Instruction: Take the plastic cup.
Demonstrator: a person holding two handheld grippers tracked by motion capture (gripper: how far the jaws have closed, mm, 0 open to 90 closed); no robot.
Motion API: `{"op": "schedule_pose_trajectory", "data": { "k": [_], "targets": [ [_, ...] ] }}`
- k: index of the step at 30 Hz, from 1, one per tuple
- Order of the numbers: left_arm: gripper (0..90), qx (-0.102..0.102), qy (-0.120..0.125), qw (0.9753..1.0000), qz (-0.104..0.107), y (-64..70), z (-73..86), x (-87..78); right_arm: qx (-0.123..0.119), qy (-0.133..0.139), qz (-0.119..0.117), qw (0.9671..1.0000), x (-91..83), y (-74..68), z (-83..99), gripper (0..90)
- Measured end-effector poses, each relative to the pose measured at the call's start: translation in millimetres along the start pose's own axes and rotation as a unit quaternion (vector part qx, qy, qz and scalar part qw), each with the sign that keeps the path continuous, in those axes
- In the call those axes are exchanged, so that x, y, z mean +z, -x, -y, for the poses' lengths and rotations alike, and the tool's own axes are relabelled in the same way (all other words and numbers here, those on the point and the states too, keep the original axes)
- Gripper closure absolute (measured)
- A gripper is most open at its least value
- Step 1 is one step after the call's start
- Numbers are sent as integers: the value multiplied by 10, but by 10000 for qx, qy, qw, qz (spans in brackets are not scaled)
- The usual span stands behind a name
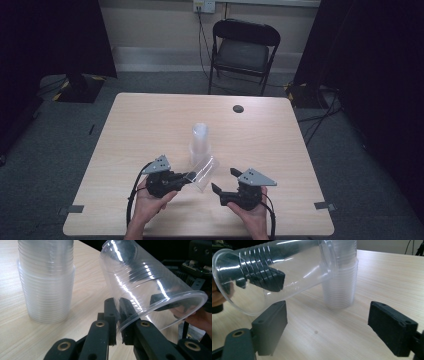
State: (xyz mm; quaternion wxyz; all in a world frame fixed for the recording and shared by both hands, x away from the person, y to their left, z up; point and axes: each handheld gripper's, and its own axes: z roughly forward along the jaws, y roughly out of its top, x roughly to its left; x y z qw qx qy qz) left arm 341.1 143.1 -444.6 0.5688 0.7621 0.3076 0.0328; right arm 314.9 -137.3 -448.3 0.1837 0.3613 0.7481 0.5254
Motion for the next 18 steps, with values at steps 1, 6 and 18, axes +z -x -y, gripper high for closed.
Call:
{"op": "schedule_pose_trajectory", "data": {
  "k": [1,6,18],
  "targets": [
    [853,-13,-32,10000,6,-2,-1,3,-75,-9,24,10000,2,-6,-6,146],
    [852,16,-288,9996,25,-15,4,24,-455,-107,182,9987,-1,-33,-26,144],
    [852,17,-846,9963,126,-4,-31,131,-1314,-469,372,9895,59,-91,55,142]
  ]
}}
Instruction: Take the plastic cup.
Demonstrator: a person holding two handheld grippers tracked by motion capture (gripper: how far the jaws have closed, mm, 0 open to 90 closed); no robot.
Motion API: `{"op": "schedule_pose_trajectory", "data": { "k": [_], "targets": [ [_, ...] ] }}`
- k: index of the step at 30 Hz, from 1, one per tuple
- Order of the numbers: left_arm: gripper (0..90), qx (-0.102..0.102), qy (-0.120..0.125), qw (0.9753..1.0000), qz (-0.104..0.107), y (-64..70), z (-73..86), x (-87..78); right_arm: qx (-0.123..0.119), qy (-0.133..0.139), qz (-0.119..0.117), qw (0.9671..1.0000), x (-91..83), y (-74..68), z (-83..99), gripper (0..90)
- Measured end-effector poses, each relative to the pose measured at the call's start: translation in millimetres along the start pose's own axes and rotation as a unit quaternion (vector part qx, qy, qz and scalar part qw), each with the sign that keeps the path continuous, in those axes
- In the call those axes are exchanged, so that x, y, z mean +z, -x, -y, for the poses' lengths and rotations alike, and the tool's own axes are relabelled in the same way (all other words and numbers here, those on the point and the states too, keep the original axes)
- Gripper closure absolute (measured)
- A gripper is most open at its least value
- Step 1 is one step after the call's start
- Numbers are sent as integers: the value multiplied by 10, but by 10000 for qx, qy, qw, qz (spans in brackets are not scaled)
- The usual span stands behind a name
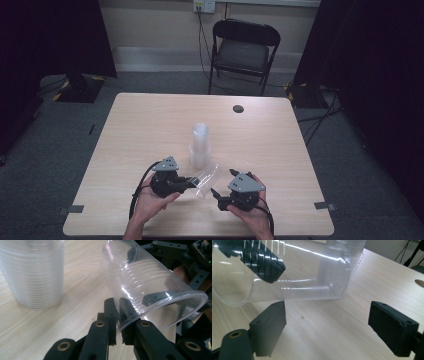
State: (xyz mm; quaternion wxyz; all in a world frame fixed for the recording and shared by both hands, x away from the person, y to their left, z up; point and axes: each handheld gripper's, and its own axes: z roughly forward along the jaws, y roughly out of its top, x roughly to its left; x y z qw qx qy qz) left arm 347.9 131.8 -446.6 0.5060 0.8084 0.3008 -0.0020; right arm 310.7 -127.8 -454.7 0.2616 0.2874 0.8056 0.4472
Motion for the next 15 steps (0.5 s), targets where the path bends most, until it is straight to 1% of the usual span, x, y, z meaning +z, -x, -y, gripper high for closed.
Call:
{"op": "schedule_pose_trajectory", "data": {
  "k": [3,5,6,8,10,11,13,14,15],
  "targets": [
    [852,8,-182,9998,16,-1,-23,21,-208,-21,28,9998,-5,-21,12,142],
    [852,-37,-252,9997,29,-2,-32,36,-362,-22,108,9993,-11,-39,16,141],
    [851,-9,-317,9995,39,-5,-37,41,-434,-24,122,9990,-12,-47,19,141],
    [849,-6,-415,9991,43,-7,-50,59,-527,-74,85,9985,-5,-62,22,142],
    [849,-76,-513,9986,89,-18,-66,75,-580,-81,40,9983,7,-76,29,141],
    [849,-78,-635,9979,91,-27,-76,92,-607,-108,40,9981,15,-83,32,141],
    [850,-117,-721,9973,36,-19,-98,110,-647,-165,25,9978,31,-91,39,140],
    [850,-99,-748,9971,34,-19,-108,115,-684,-179,33,9975,39,-97,44,140],
    [850,-96,-835,9964,64,-19,-126,124,-679,-168,24,9975,41,-98,45,140]
  ]
}}
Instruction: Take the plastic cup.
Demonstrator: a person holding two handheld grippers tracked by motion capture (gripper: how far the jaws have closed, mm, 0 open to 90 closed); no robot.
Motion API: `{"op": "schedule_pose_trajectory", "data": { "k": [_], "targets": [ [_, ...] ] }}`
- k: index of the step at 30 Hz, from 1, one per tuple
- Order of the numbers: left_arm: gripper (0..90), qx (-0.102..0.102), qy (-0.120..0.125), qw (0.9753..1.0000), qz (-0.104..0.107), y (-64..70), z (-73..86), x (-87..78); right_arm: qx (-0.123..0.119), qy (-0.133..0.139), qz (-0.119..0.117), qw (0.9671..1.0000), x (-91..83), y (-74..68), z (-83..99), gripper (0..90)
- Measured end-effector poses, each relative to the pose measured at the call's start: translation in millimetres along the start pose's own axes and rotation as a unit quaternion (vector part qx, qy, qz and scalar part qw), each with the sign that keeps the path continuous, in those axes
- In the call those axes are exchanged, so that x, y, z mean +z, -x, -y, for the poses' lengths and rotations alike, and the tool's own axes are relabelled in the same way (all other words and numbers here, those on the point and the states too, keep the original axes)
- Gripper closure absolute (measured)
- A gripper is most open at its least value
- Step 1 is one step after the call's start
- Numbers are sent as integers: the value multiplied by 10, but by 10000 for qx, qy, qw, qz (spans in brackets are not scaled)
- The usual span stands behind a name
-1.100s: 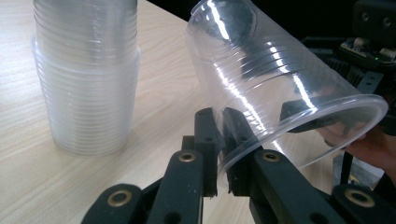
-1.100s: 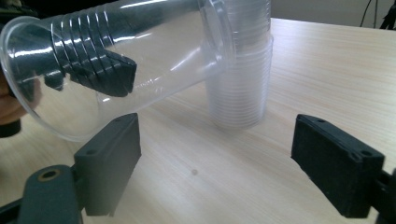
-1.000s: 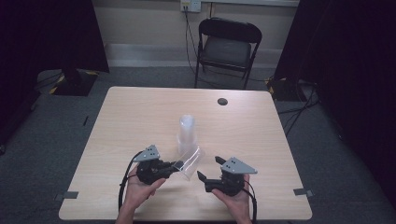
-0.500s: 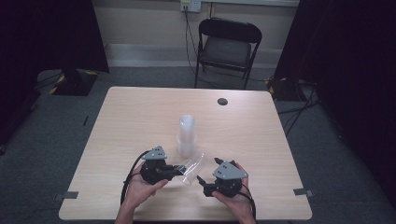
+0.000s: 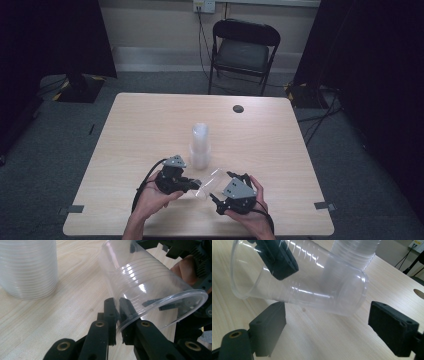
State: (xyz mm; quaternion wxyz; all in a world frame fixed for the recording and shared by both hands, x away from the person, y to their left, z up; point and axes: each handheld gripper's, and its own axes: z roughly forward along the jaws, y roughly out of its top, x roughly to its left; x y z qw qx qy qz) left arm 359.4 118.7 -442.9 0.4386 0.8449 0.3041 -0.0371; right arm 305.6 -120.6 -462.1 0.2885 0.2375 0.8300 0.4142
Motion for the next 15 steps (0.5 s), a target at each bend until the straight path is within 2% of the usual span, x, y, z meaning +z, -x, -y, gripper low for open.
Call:
{"op": "schedule_pose_trajectory", "data": {
  "k": [7,13,14,15],
  "targets": [
    [845,11,-217,9997,72,35,-75,58,-185,41,-31,9998,8,-12,-18,139],
    [840,15,-331,9994,42,56,-122,87,-145,122,-4,9998,0,-5,-17,133],
    [847,78,-389,9992,59,67,-128,84,-138,111,-14,9998,4,-1,-17,131],
    [855,43,-392,9992,17,73,-133,83,-145,72,-46,9999,15,10,-18,132]
  ]
}}
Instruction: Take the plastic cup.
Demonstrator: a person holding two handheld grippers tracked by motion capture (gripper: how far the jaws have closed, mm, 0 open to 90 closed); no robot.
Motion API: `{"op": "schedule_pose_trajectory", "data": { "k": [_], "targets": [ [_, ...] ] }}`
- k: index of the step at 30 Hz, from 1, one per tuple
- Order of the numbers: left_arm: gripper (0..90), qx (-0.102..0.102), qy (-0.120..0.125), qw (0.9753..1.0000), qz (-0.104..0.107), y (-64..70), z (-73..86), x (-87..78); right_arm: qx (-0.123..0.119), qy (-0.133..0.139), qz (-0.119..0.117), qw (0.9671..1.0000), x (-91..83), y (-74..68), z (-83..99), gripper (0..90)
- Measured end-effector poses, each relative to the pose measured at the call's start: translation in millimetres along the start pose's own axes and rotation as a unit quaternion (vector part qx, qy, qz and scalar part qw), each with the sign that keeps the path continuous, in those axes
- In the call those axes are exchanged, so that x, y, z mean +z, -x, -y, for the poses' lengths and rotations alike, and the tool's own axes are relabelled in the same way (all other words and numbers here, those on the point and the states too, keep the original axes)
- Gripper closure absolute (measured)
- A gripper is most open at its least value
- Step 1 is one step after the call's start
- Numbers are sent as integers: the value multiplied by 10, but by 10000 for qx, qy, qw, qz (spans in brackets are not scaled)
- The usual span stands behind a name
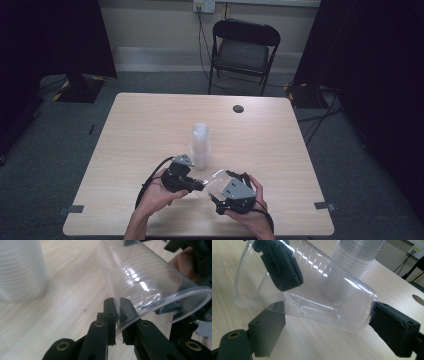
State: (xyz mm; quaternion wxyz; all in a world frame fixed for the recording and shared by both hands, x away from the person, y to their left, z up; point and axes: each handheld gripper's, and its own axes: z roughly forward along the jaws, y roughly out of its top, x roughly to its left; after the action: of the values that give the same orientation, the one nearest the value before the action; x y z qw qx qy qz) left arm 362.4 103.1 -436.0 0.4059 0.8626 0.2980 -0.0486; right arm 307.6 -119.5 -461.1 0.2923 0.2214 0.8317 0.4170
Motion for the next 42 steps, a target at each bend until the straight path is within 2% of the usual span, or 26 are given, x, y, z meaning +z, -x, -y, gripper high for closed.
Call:
{"op": "schedule_pose_trajectory", "data": {
  "k": [5,7,9,12,15,17,26,29,30,42],
  "targets": [
    [858,-149,-68,9999,18,-7,-19,-8,-92,51,94,9999,9,24,5,135],
    [858,-206,-59,9998,33,-5,-21,-9,-261,137,245,9993,-2,-13,-4,135],
    [854,-247,-110,9996,41,-9,-19,-7,-381,187,263,9988,-9,-42,-6,134],
    [845,-280,-155,9995,6,-10,-20,5,-529,204,183,9982,-10,-72,-12,134],
    [845,-203,-185,9996,24,1,-28,26,-559,251,-48,9981,0,-112,-25,138],
    [858,-220,-158,9996,3,19,-38,42,-619,191,-34,9979,27,-148,-45,140],
    [861,-272,-88,9996,-22,48,-66,85,-475,118,-143,9987,77,-142,-59,139],
    [860,-280,-51,9996,0,52,-76,87,-498,121,-141,9986,72,-147,-67,139],
    [859,-297,-46,9995,15,50,-79,87,-491,138,-214,9985,69,-150,-73,142],
    [865,-416,78,9991,-87,38,-90,86,-507,162,-229,9983,79,-177,-136,175]
  ]
}}
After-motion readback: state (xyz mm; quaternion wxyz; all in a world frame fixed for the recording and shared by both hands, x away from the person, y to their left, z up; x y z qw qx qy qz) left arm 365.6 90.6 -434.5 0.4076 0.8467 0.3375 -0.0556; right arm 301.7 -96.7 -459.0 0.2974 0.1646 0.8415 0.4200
